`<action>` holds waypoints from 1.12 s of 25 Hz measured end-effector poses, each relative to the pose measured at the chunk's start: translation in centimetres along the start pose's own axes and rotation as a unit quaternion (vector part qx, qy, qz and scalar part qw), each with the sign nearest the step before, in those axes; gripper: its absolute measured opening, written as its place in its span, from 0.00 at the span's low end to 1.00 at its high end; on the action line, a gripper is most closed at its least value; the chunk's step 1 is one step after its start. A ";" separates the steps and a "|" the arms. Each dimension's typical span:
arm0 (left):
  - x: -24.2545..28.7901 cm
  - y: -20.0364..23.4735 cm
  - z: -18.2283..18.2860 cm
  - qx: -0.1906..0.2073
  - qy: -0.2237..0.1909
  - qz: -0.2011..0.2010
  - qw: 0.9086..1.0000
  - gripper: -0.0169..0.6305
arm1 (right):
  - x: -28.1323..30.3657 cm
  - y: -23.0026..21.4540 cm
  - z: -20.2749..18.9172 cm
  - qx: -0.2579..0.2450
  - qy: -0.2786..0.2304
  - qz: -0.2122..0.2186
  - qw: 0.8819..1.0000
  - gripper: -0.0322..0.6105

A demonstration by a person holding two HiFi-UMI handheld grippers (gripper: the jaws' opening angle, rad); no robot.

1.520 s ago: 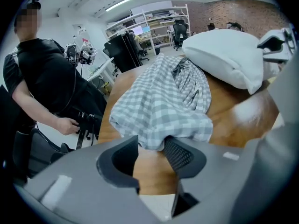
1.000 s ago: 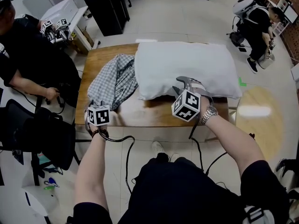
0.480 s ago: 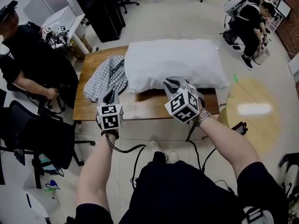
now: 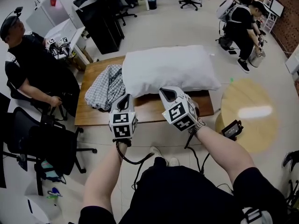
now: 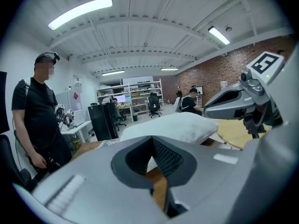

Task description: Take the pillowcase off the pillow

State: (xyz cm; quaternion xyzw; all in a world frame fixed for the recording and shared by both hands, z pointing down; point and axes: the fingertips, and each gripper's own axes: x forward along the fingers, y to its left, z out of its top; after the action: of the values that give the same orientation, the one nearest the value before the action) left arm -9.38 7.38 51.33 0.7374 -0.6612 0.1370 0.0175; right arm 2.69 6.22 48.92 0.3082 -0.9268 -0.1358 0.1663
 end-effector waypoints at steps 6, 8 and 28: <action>-1.9 -4.3 2.4 0.006 -0.038 -0.041 0.998 0.03 | -2.1 0.7 2.5 0.017 -0.053 0.006 0.998 0.05; -2.3 -4.6 3.5 0.012 -0.043 -0.051 0.998 0.03 | -2.1 0.7 3.4 0.024 -0.055 0.004 0.998 0.05; -1.7 -7.2 1.4 0.029 -0.042 -0.065 0.997 0.03 | -2.1 2.3 1.5 0.024 -0.061 -0.001 0.998 0.05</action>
State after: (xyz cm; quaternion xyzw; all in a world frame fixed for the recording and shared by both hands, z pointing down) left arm -2.27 9.62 50.67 0.7844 -0.6075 0.1232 -0.0227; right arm 2.51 9.53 47.87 0.3044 -0.9379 -0.1317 0.1020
